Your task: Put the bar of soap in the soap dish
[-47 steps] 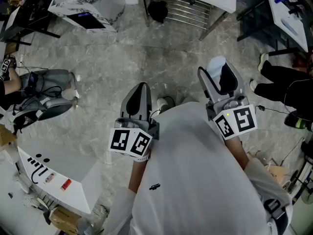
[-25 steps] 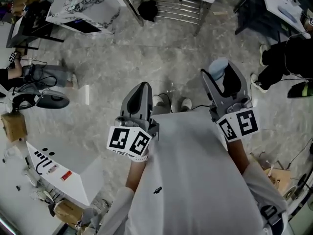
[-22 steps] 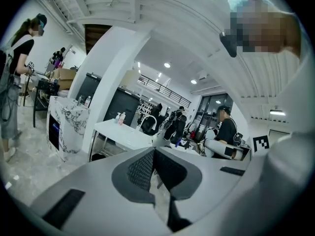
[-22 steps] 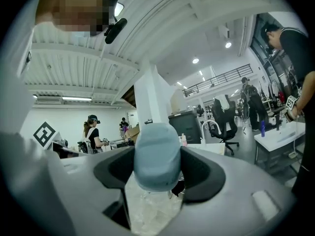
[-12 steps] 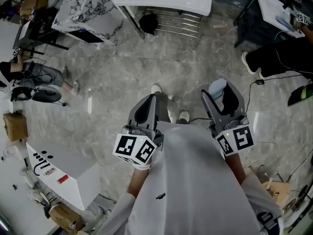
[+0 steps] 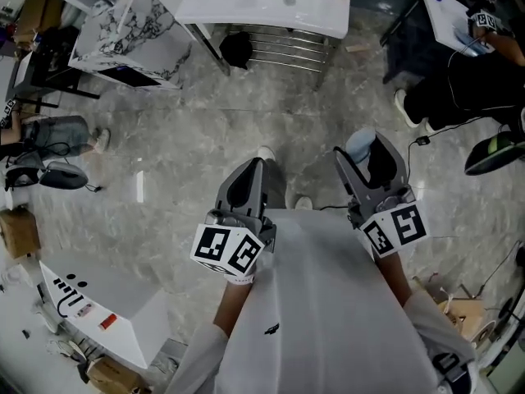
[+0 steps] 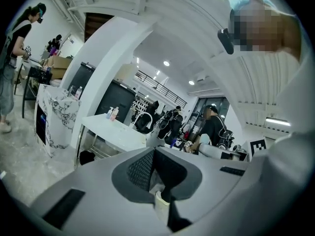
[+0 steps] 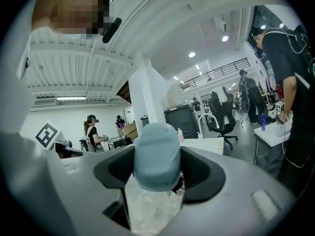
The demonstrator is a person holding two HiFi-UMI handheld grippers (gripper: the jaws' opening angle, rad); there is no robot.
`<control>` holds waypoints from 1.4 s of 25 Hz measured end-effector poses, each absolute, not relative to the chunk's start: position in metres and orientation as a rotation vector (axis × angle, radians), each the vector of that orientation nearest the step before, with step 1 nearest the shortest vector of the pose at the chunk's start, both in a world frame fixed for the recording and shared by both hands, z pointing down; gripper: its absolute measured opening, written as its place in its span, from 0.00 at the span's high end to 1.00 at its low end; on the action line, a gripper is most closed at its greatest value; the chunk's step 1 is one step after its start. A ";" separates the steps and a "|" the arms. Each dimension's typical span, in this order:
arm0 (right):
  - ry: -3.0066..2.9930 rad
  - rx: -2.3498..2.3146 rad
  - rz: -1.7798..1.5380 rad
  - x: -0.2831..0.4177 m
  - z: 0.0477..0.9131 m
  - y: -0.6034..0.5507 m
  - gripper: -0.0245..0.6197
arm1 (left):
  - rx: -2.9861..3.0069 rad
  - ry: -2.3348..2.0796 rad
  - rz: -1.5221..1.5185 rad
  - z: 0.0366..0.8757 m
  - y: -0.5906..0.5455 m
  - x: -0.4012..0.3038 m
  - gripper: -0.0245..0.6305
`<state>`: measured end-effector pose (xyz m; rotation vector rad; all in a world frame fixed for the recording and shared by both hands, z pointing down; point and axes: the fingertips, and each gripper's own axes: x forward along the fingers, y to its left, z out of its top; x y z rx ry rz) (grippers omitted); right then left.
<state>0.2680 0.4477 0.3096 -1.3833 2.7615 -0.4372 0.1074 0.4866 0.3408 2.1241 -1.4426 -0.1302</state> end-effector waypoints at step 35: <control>2.823 -1.275 -0.351 0.064 0.271 0.242 0.50 | 2.091 -1.513 -0.262 0.323 0.301 -0.089 0.96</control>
